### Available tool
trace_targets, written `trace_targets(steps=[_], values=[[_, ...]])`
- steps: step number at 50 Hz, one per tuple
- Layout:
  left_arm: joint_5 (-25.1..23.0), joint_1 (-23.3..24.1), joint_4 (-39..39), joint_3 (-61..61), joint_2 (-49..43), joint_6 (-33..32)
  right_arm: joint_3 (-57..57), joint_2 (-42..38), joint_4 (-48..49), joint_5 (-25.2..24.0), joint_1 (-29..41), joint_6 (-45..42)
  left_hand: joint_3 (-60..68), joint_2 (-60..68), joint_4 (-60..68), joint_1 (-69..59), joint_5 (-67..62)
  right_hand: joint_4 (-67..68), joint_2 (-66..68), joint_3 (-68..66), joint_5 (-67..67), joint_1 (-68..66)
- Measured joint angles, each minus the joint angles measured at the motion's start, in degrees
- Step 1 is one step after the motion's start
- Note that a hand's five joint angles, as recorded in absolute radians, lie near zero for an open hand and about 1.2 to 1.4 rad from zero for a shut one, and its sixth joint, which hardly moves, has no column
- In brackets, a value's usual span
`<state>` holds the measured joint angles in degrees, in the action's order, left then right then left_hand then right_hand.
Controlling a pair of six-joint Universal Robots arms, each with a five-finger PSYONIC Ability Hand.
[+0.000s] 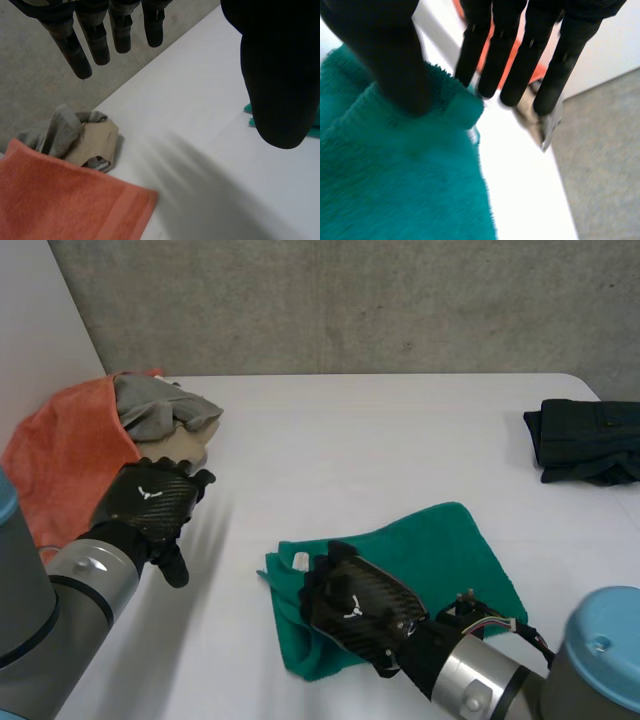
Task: Fold the laundry.
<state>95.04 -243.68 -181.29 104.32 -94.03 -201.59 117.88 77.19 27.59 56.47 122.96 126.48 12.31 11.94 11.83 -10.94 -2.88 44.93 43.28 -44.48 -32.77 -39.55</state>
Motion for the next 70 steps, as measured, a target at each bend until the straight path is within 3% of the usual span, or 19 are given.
trace_targets(steps=[4,8,10,14,17,22,25,30,38,44,53,57,62,66,67,70], values=[[0.00,1.36,-0.84,-0.77,-0.44,-0.05,-2.98,-0.47,-2.61,6.05,0.13,4.32,0.00,0.00,0.00,0.00,0.00,-29.10,-29.06,28.93,27.90,25.70],[0.00,2.77,-1.58,-1.65,-0.58,-0.02,-4.63,1.88,-3.44,8.92,-1.57,12.76,0.00,0.00,0.00,0.00,0.00,-32.74,-31.11,32.65,30.47,26.73],[0.09,5.05,-2.50,-2.91,-0.45,0.26,-5.81,6.08,-4.22,10.16,-4.83,24.66,0.00,0.00,0.00,0.00,0.00,-32.87,-31.11,32.67,30.47,26.73],[0.20,8.94,-3.45,-4.48,-0.12,1.08,-6.45,11.74,-7.70,9.79,-10.85,38.34,0.00,0.00,0.00,0.00,0.00,-32.87,-31.12,32.67,30.47,26.73],[0.23,12.40,-4.08,-5.53,-0.18,1.85,-6.40,13.48,-12.04,8.86,-14.84,40.50,0.00,0.00,0.00,0.00,0.00,-32.87,-31.12,32.67,30.47,26.73],[0.38,18.10,-4.98,-6.99,-1.74,2.62,-5.61,13.41,-20.02,7.48,-20.71,34.66,0.00,0.00,0.00,0.00,0.00,-32.87,-31.12,32.67,30.47,26.73],[1.16,21.91,-5.22,-8.00,-5.21,2.60,-4.30,11.05,-25.00,7.18,-25.41,24.97,-0.13,0.00,0.00,0.00,0.00,-32.87,-31.12,32.67,30.47,26.73],[3.22,24.11,-4.93,-8.55,-10.31,2.44,-2.43,6.66,-28.05,6.66,-30.33,14.14,-0.16,0.00,0.00,0.00,0.00,-31.79,-29.65,31.09,29.35,25.44],[9.26,23.28,-3.19,-7.71,-17.14,2.40,-0.89,1.18,-21.88,6.08,-32.57,10.49,-0.16,0.00,0.00,0.00,0.00,17.90,20.80,-18.86,-19.63,-21.60],[11.55,21.59,-1.89,-5.65,-16.49,2.96,-1.00,2.95,-14.75,8.68,-29.01,12.85,-0.16,0.00,0.00,0.00,0.00,23.51,24.38,-23.55,-24.73,-23.28],[9.73,16.44,-0.96,-2.30,-5.17,6.67,-2.55,12.01,-6.19,14.59,-12.01,17.95,-0.16,0.00,0.00,0.00,0.00,23.69,24.38,-23.57,-25.22,-23.28],[8.32,12.32,-0.59,-1.15,0.04,8.39,-2.92,12.12,-3.74,12.74,-2.44,19.85,-0.16,0.00,0.00,0.00,0.00,23.72,24.39,-23.63,-25.26,-23.28],[5.72,5.66,-0.18,0.72,4.62,10.30,-3.68,6.39,-2.42,9.28,7.64,20.71,-0.16,0.00,0.00,0.00,0.00,23.72,24.39,-23.71,-25.35,-23.28],[3.13,1.20,0.01,2.22,6.03,11.70,-6.39,-0.76,-4.19,10.49,11.72,20.14,-0.16,0.00,0.00,0.00,0.00,10.98,12.36,-11.41,-14.26,-16.52],[2.43,0.44,0.03,2.53,6.10,12.08,-7.60,-2.46,-5.23,12.05,12.06,20.48,-0.16,0.00,0.00,0.00,0.00,-0.05,-0.36,0.87,-1.83,-4.09],[1.27,-0.36,0.01,2.90,5.94,12.74,-9.80,-4.43,-6.91,15.28,11.84,22.41,-0.16,0.00,0.00,0.00,0.00,-20.25,-20.93,20.91,19.13,16.47]])
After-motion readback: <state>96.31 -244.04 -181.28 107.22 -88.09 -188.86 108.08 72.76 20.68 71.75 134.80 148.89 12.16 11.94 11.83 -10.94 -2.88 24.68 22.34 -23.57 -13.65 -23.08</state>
